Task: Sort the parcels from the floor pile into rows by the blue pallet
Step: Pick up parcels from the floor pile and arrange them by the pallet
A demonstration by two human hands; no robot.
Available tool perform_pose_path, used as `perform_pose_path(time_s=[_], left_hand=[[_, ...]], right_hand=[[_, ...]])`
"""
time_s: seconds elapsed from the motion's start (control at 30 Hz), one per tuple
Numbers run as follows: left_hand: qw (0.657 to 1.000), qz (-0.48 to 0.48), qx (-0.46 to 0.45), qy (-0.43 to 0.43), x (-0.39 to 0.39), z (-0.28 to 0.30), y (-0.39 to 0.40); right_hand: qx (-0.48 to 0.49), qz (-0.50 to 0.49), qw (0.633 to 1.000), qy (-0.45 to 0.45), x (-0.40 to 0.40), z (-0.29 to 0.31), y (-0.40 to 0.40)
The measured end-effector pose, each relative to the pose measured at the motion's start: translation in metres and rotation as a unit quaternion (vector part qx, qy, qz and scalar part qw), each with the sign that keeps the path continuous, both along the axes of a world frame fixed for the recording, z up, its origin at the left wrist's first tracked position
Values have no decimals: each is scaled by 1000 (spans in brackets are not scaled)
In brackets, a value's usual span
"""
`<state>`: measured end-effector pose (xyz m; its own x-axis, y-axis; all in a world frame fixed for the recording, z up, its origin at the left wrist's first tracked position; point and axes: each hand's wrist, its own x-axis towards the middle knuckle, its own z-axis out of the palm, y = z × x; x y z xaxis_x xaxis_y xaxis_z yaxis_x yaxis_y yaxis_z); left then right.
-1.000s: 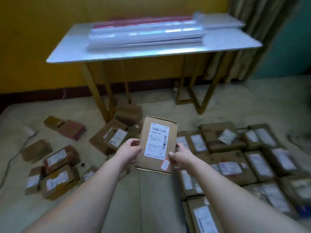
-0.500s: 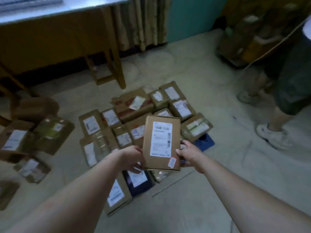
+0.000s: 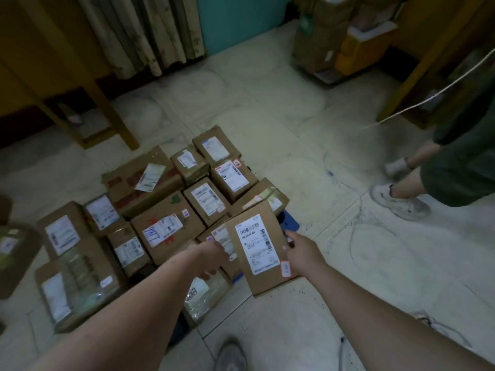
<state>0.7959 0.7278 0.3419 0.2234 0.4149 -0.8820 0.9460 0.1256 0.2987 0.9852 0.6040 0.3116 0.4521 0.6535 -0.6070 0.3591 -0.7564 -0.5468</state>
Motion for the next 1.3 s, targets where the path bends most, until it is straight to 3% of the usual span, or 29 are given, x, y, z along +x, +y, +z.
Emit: perform_pose_path(time_s=[0.23, 0.43, 0.67, 0.8, 0.93, 1.1, 1.3], left_hand=[[994, -64, 90, -1, -1, -86, 48], [990, -91, 107, 26, -34, -138, 67], [983, -108, 141, 56, -56, -105, 77], [974, -111, 189, 62, -55, -33, 105], [960, -105, 252, 56, -53, 81, 122], [932, -82, 352, 29, -54, 297, 92], [863, -111, 490, 53, -104, 562, 13]], right_hand=[[-43, 120, 989, -77, -19, -92, 74], [-114, 154, 981, -35, -52, -162, 110], [-112, 245, 955, -126, -53, -132, 123], [-94, 257, 946, -174, -41, -52, 156], [-36, 254, 939, -226, -32, 73, 180], [26, 250, 930, -267, -45, 289, 176], [157, 251, 902, -314, -104, 571, 136]])
